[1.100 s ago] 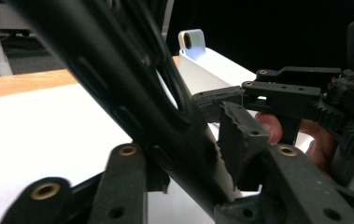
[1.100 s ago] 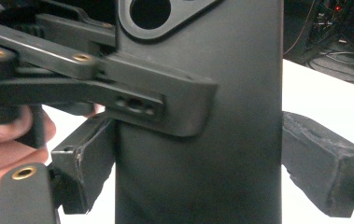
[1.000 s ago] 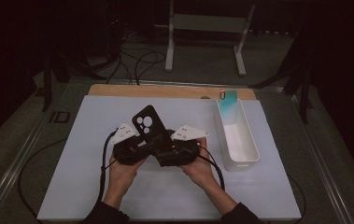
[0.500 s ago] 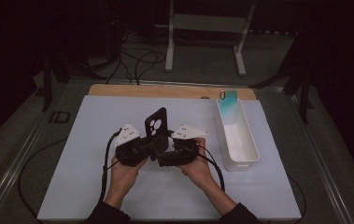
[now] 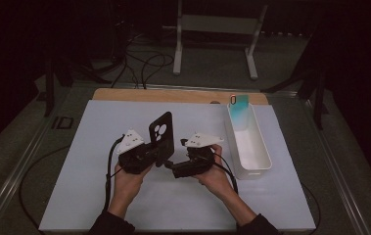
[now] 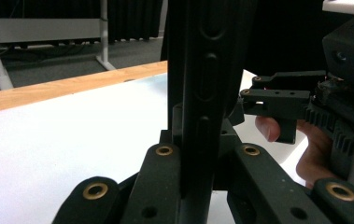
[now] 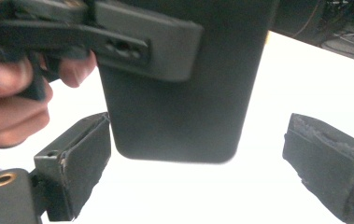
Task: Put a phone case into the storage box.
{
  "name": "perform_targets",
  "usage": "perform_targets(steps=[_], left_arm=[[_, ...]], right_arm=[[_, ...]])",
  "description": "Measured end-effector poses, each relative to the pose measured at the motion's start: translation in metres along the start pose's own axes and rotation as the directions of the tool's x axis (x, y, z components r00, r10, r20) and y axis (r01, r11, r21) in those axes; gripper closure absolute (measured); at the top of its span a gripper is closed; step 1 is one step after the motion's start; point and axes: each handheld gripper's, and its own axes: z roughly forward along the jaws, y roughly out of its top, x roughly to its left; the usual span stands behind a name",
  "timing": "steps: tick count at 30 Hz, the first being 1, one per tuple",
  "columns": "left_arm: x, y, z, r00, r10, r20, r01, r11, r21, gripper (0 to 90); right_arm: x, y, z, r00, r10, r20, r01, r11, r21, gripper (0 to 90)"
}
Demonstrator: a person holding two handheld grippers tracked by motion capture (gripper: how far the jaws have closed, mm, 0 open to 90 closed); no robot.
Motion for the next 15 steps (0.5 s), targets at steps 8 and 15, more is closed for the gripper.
perform_targets(steps=[8,15], left_arm=[[0.001,-0.001,0.003,1.0,0.005,-0.003,-0.005,1.0,0.004,85.8],[0.0,-0.003,0.006,1.0,0.003,-0.004,-0.002,1.0,0.005,85.8]], right_arm=[[-0.009,0.005,-0.017,0.9996,0.001,0.029,0.0,1.0,-0.018,7.8],[-0.01,0.019,-0.03,0.9992,0.004,0.039,-0.003,0.999,-0.045,7.3]])
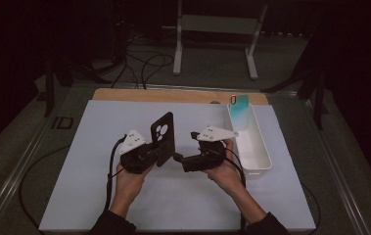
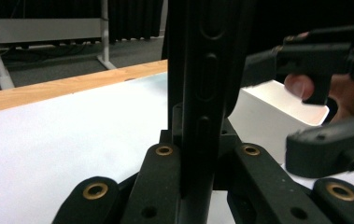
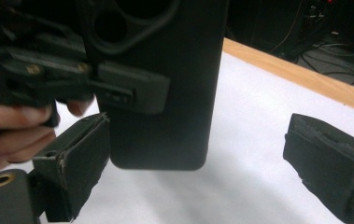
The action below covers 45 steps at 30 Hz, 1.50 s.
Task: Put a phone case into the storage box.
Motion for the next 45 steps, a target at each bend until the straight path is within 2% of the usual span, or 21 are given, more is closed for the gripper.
perform_targets(steps=[13,20,27,45], left_arm=[[-0.002,-0.003,0.005,1.0,-0.002,0.006,0.002,1.0,0.01,85.8],[-0.004,-0.005,0.006,0.9999,-0.002,0.01,0.001,0.9999,0.015,85.8],[-0.006,-0.007,0.009,0.9999,0.003,0.016,-0.003,0.9998,0.021,85.9],[-0.01,-0.006,0.011,0.9996,0.006,0.029,-0.007,0.9998,0.019,85.8]], right_arm=[[0.007,0.031,0.0,1.0,0.004,0.007,-0.004,0.998,-0.066,7.4],[0.011,0.042,0.007,0.9999,0.016,0.002,-0.015,0.997,-0.075,9.8],[0.013,0.047,0.014,0.9996,0.028,-0.01,-0.028,0.996,-0.084,12.3],[0.014,0.047,0.024,0.9994,0.035,0.005,-0.034,0.997,-0.071,9.6]])
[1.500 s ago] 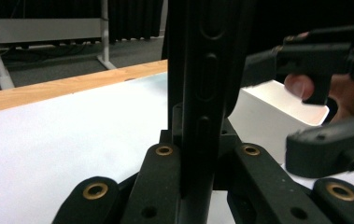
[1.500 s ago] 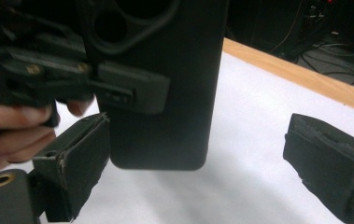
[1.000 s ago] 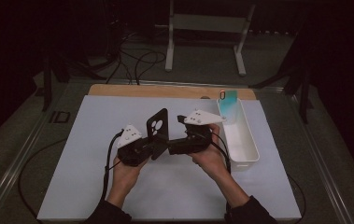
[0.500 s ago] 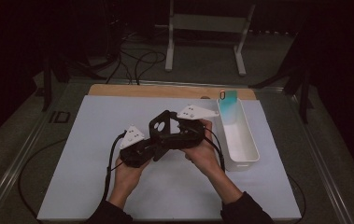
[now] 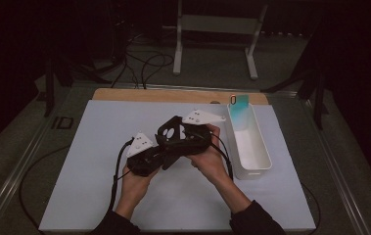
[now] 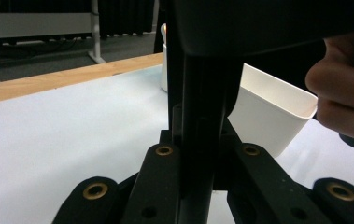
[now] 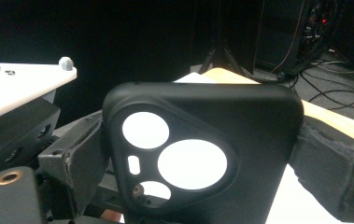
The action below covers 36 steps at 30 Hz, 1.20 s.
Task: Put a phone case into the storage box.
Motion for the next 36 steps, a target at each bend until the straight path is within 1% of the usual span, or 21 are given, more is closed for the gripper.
perform_targets(steps=[3,10,14,17,18,22,23,25,27,29,31,32,34,36], left_arm=[[0.0,0.0,0.0,1.0,-0.001,0.0,0.001,1.0,0.002,85.8],[0.001,0.0,0.001,1.0,0.001,0.001,-0.001,1.0,0.005,85.5],[0.001,0.0,-0.001,0.9999,0.009,-0.004,-0.009,0.9999,0.008,84.9],[0.002,0.0,-0.003,0.9998,0.017,-0.001,-0.017,0.9998,0.011,80.3],[0.002,-0.001,-0.003,0.9998,0.017,0.002,-0.018,0.9998,0.014,78.5],[0.002,-0.002,-0.004,0.9995,0.028,0.017,-0.029,0.9992,0.029,67.9],[0.002,-0.002,-0.004,0.9991,0.031,0.028,-0.031,0.999,0.032,65.8],[0.001,-0.003,-0.004,0.9989,0.04,0.025,-0.041,0.9985,0.037,60.9],[0.001,-0.004,-0.005,0.9988,0.044,0.021,-0.045,0.9979,0.046,54.0],[0.0,-0.005,-0.006,0.9983,0.055,-0.018,-0.054,0.9971,0.054,45.3],[0.0,-0.005,-0.006,0.9974,0.058,-0.043,-0.055,0.9967,0.06,34.9],[0.0,-0.006,-0.007,0.9966,0.059,-0.058,-0.056,0.9968,0.057,31.1],[0.001,-0.006,-0.009,0.9959,0.055,-0.071,-0.051,0.9973,0.053,24.0],[0.002,-0.007,-0.011,0.9942,0.054,-0.093,-0.05,0.9974,0.052,19.0]], right_arm=[[0.0,0.0,0.0,1.0,0.002,0.004,-0.002,1.0,0.009,10.7],[0.0,-0.001,0.0,0.9999,0.005,0.015,-0.005,1.0,0.007,12.8],[0.001,-0.001,0.0,0.9998,0.009,0.017,-0.009,1.0,0.001,13.1],[0.001,0.0,-0.001,0.9996,0.005,0.028,-0.005,1.0,-0.007,13.2],[0.0,0.0,-0.001,0.9997,0.007,0.024,-0.007,1.0,-0.006,13.2],[0.0,-0.001,-0.001,0.9997,0.015,0.019,-0.015,1.0,-0.012,13.2],[0.0,-0.001,-0.001,0.9997,0.017,0.019,-0.017,1.0,-0.013,13.2],[0.0,0.0,-0.001,0.9995,0.017,0.027,-0.017,1.0,-0.016,13.2],[-0.001,0.0,-0.002,0.9992,0.023,0.032,-0.023,0.999,-0.024,13.2],[-0.002,0.0,-0.003,0.9987,0.024,0.044,-0.023,0.999,-0.026,13.2],[-0.004,0.0,-0.004,0.9983,0.029,0.05,-0.027,0.999,-0.032,13.2],[-0.005,0.0,-0.004,0.998,0.026,0.057,-0.025,0.999,-0.032,13.2],[-0.007,0.0,-0.005,0.9974,0.034,0.063,-0.032,0.999,-0.032,13.2],[-0.008,-0.001,-0.006,0.997,0.039,0.067,-0.037,0.999,-0.033,13.2]])
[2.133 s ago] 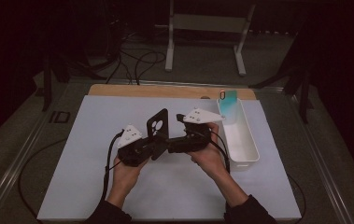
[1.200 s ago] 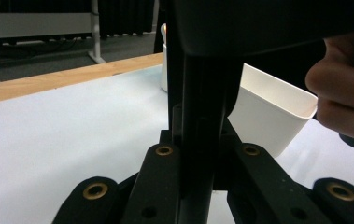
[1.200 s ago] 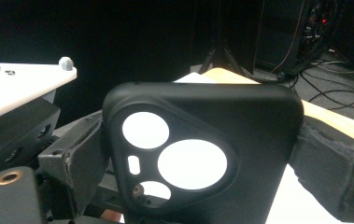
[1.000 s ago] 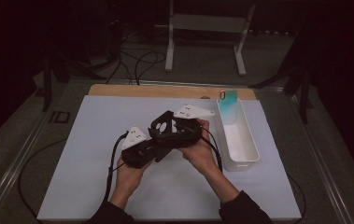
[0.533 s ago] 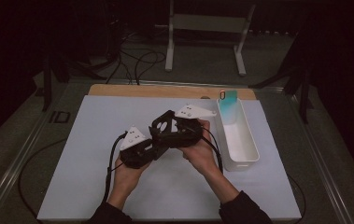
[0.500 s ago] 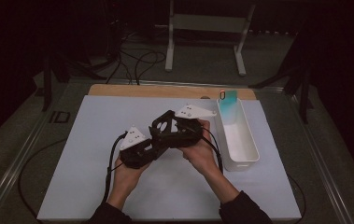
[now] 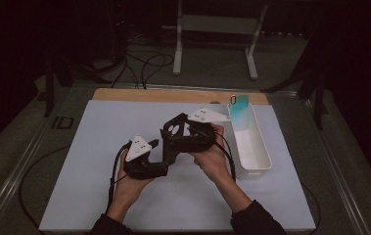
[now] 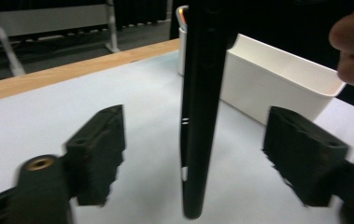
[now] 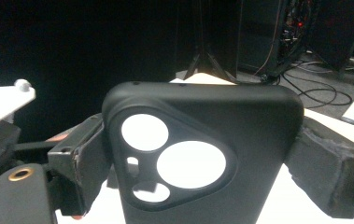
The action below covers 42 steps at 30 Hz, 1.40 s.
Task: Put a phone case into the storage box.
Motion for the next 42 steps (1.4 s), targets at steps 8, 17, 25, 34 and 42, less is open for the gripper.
perform_targets(steps=[8,17,25,34,42], left_arm=[[0.007,-0.005,-0.008,0.9998,0.002,-0.02,-0.001,0.9999,0.011,8.5],[0.017,-0.012,-0.018,0.9996,0.015,-0.023,-0.015,0.9999,0.007,1.3],[0.028,-0.02,-0.028,0.999,0.008,-0.044,-0.008,1.0,-0.003,0.6],[0.044,-0.035,-0.041,0.9972,-0.011,-0.074,0.01,0.9999,-0.008,0.4],[0.055,-0.049,-0.051,0.995,-0.012,-0.099,0.012,0.9999,-0.003,0.4]], right_arm=[[-0.005,-0.002,-0.002,0.9999,0.003,0.012,-0.003,1.0,0.006,13.2],[-0.006,-0.001,-0.003,0.9998,-0.005,0.02,0.005,1.0,0.011,13.2],[-0.009,-0.001,-0.004,0.9994,-0.014,0.03,0.013,1.0,0.016,13.1],[-0.013,0.0,-0.006,0.9989,-0.018,0.044,0.017,1.0,0.02,13.1],[-0.018,0.0,-0.008,0.998,-0.021,0.06,0.02,0.999,0.027,13.1]])
